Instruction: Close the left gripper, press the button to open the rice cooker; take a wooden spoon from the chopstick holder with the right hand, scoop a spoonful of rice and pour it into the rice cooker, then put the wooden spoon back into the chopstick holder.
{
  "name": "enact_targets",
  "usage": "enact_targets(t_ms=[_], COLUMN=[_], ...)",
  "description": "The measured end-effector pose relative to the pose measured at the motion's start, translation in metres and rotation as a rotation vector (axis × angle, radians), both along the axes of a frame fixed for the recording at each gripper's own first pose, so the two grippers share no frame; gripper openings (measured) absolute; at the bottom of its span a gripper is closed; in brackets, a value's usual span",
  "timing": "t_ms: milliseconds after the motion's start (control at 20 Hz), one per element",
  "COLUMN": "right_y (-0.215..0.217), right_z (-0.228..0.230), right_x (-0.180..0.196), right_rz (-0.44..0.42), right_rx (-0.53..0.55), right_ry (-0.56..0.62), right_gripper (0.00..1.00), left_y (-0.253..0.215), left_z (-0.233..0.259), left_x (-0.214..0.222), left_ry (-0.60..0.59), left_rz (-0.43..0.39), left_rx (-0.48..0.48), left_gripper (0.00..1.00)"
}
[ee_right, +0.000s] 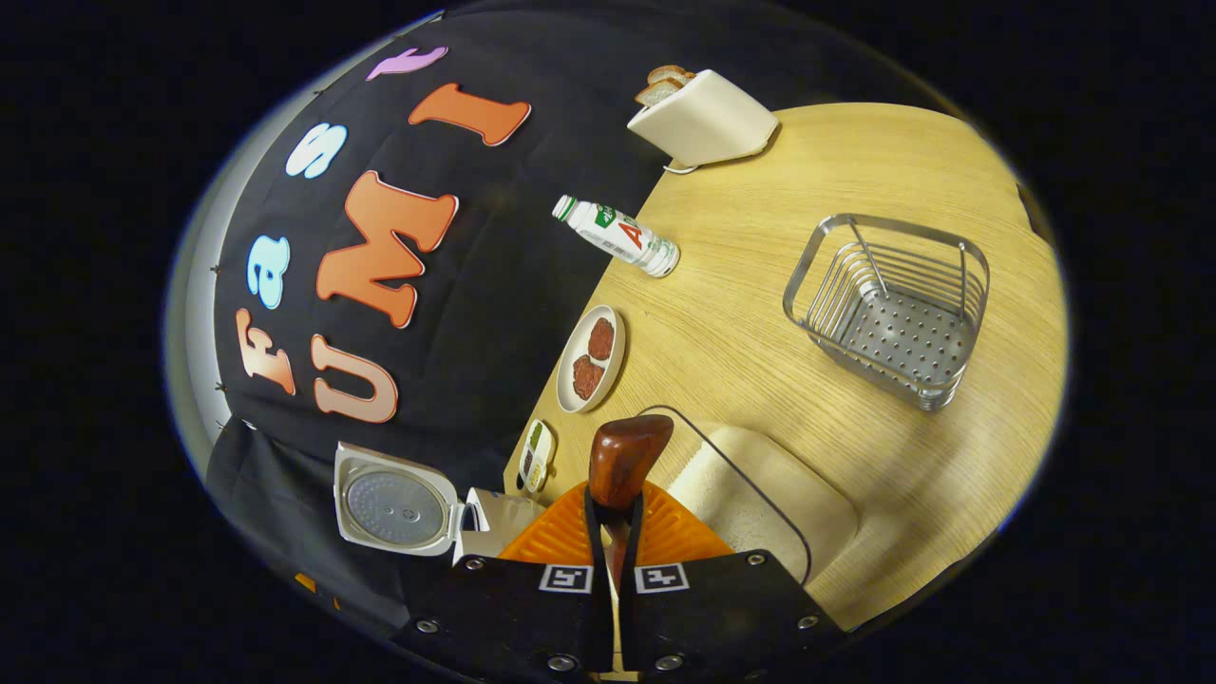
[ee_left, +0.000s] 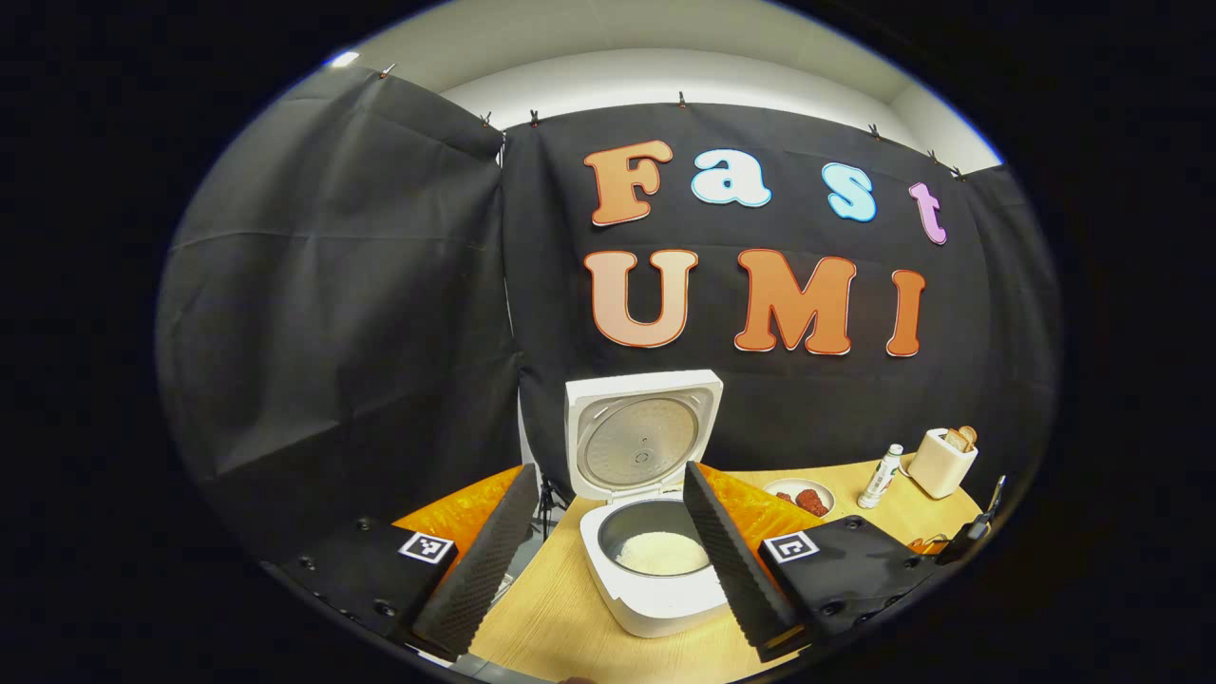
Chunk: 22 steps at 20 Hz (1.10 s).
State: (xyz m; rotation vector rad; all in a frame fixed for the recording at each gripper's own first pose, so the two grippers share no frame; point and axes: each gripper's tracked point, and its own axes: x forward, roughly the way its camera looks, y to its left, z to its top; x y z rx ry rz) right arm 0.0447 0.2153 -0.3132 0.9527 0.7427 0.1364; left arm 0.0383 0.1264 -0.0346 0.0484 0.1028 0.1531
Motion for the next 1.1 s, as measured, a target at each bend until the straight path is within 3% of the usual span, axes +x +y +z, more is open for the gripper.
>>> enact_targets(t_ms=[300,500,750,1100], right_y=[-0.026,-0.018,0.006,0.072], right_z=[0.039,0.07,0.101,0.135], right_x=[0.013,0.025,0.041,0.062], right_rz=[-0.058,-0.072,-0.048,0.01], right_rx=[0.034,0.105,0.145,0.223], right_ry=[-0.019,-0.021,-0.043,-0.054], right_gripper=[0.02,0.02,0.02,0.02], left_y=[0.003,0.009,0.015,0.029], left_z=[-0.001,-0.002,0.002,0.005], left_x=[-0.002,-0.005,-0.005,-0.004], left_ry=[-0.004,-0.005,-0.018,-0.034], left_rz=[0.011,0.028,0.035,0.062], left_rx=[-0.027,-0.025,-0.026,-0.057], left_gripper=[1.0,1.0,1.0,1.0])
